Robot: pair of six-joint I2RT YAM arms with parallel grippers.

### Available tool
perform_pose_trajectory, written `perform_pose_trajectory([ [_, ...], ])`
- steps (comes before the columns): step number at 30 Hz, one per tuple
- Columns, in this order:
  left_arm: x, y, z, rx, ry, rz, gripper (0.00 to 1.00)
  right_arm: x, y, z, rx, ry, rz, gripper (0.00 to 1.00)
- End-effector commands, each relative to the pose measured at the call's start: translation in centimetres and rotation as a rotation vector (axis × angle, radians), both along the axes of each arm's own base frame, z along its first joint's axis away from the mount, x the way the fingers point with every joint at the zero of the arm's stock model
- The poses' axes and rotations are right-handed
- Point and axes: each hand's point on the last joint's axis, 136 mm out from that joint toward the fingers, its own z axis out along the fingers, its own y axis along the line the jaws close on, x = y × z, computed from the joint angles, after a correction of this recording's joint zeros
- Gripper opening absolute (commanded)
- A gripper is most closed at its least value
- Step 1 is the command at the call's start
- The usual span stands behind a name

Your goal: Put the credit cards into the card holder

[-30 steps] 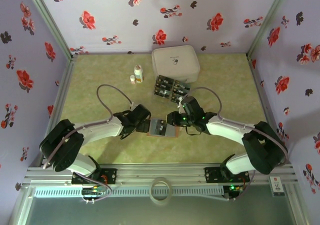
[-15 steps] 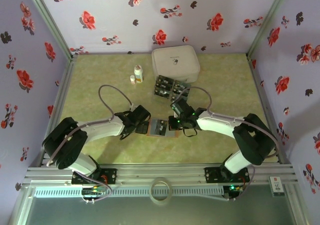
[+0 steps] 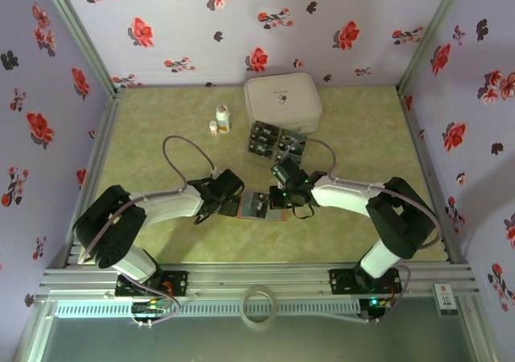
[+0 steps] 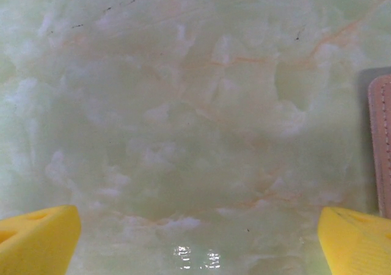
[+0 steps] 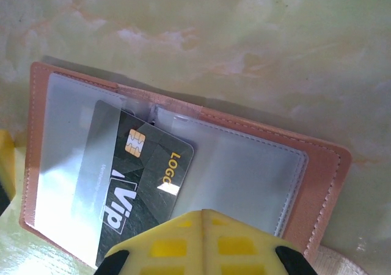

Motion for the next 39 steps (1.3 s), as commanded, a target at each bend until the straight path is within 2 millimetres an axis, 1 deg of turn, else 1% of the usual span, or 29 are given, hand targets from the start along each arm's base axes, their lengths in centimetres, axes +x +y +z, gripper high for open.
perform_pose_trajectory([
  [1,0.7,0.2,0.4,0.029,-0.018,-0.002,1.0,0.5,0.8,0.2,-0.007,-0.017,0.016,0.0],
  [11,0.6,0.1,0.1,0.022,-0.012,-0.006,1.0,0.6,2.2,-0.3,0.009,0.003,0.034,0.0],
  [24,0.6,-0.2,0.0,0.006,-0.011,-0.011,1.0,0.8,3.8,-0.2,0.033,0.012,0.05,0.0],
  [32,0.5,-0.3,-0.2,-0.005,-0.006,-0.009,1.0,0.7,5.2,-0.2,0.051,0.019,0.069,0.0],
  [39,0.4,-0.4,-0.3,-0.017,-0.005,-0.007,1.0,0.4,6.7,0.4,0.094,0.027,0.084,0.0],
])
